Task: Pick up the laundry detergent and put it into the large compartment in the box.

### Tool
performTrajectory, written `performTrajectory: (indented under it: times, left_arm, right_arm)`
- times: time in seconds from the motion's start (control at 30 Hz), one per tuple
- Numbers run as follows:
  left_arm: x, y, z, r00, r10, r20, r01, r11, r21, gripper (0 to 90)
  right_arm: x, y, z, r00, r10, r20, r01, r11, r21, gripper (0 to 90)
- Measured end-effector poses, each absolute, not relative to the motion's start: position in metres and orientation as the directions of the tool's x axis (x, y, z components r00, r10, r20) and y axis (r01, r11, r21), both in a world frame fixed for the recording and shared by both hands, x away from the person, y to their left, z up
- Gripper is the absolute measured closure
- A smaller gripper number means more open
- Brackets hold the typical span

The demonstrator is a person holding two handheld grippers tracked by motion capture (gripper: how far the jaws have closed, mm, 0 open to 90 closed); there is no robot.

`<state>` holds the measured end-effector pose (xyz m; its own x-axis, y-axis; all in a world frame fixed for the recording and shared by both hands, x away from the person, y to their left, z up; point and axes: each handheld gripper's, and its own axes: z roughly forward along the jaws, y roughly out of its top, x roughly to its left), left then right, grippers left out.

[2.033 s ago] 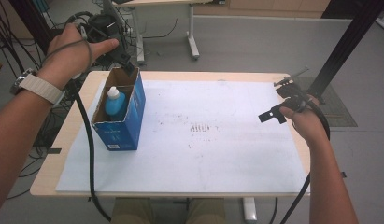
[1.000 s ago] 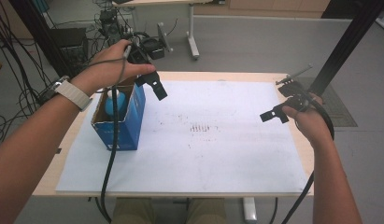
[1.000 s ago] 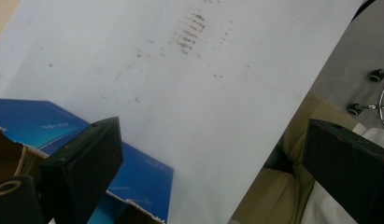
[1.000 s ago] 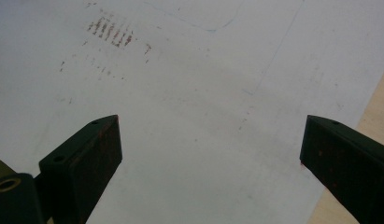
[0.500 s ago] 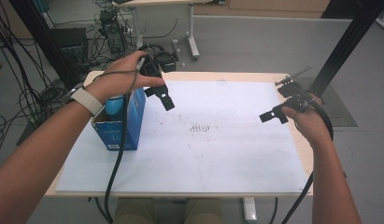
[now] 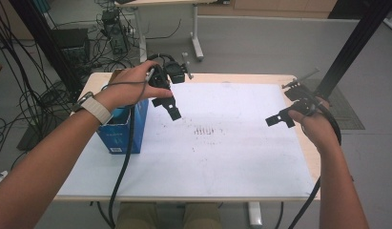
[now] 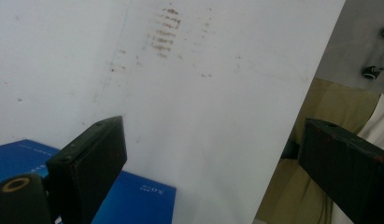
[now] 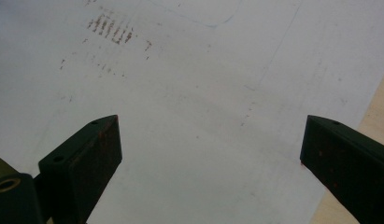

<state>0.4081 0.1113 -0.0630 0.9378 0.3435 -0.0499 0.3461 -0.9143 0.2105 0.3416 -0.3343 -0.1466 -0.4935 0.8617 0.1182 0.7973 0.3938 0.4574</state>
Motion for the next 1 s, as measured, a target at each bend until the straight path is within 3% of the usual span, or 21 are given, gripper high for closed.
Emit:
performTrajectory:
  times: [1.0]
  left_arm:
    - [0.4077, 0.1117, -0.0672, 0.935, 0.352, -0.052, 0.355, -0.912, 0.208, 8.3]
  right_arm:
    - [0.3402, -0.3356, -0.1476, -0.501, 0.857, 0.117, 0.793, 0.401, 0.459, 5.2]
